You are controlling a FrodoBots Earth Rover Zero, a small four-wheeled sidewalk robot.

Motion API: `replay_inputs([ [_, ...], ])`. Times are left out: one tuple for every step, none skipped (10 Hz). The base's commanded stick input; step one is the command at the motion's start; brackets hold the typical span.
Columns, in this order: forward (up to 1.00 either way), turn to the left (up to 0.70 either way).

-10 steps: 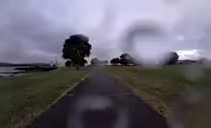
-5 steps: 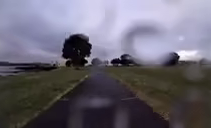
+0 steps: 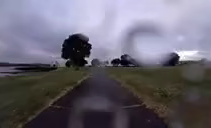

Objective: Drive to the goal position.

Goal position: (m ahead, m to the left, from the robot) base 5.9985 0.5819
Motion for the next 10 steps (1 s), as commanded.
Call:
replay_inputs([
  [0.70, 0.00],
  [0.70, 0.00],
  [0.70, 0.00],
  [0.70, 0.00],
  [0.70, 0.00],
  [0.70, 0.00],
  [0.70, 0.00],
  [0.70, 0.00],
  [0.70, 0.00],
  [0.70, 0.00],
])
